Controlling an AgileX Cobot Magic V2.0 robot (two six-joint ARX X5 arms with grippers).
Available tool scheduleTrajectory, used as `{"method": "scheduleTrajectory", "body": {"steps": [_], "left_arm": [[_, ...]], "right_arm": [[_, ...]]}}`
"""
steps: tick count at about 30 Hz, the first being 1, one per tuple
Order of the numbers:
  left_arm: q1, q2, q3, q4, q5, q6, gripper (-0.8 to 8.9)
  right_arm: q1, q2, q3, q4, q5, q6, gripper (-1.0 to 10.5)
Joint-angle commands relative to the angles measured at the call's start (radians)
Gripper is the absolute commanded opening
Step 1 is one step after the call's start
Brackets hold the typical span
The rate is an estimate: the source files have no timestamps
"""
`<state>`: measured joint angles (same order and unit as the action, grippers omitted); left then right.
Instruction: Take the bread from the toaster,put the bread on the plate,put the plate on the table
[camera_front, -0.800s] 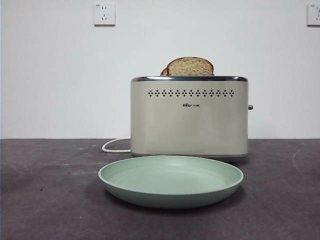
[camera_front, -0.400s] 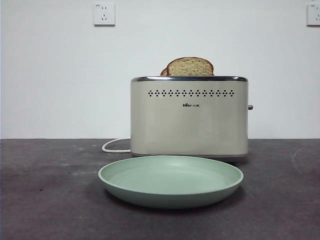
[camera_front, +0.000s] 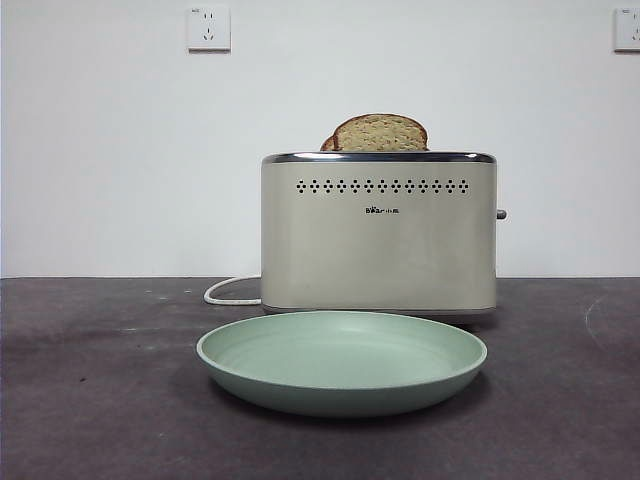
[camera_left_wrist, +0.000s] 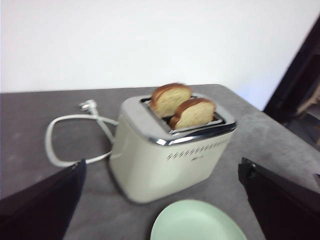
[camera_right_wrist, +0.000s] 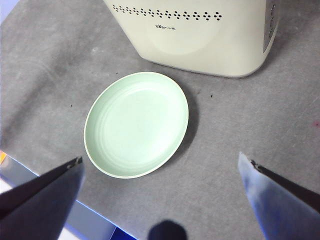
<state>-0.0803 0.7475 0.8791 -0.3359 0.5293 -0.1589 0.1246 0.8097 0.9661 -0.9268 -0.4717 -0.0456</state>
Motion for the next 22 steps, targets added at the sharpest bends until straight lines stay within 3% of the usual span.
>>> {"method": "scheduleTrajectory", "body": {"steps": [1, 10, 22], "left_arm": [[-0.059, 0.105, 0.046, 0.057, -0.005, 0.002, 5.65], [-0.261, 0.483, 0.287, 0.205, -0.110, 0.027, 5.64], [-0.360, 0.904, 0.563, 0.318, -0.162, 0.064, 5.64]], "right_arm": [[0.002, 0.002, 0.002, 0.004, 0.000, -0.004, 6.0], [0.002, 0.002, 0.002, 0.004, 0.003, -0.004, 6.0], [0.002, 0.002, 0.002, 0.004, 0.003, -0.004, 6.0]]}}
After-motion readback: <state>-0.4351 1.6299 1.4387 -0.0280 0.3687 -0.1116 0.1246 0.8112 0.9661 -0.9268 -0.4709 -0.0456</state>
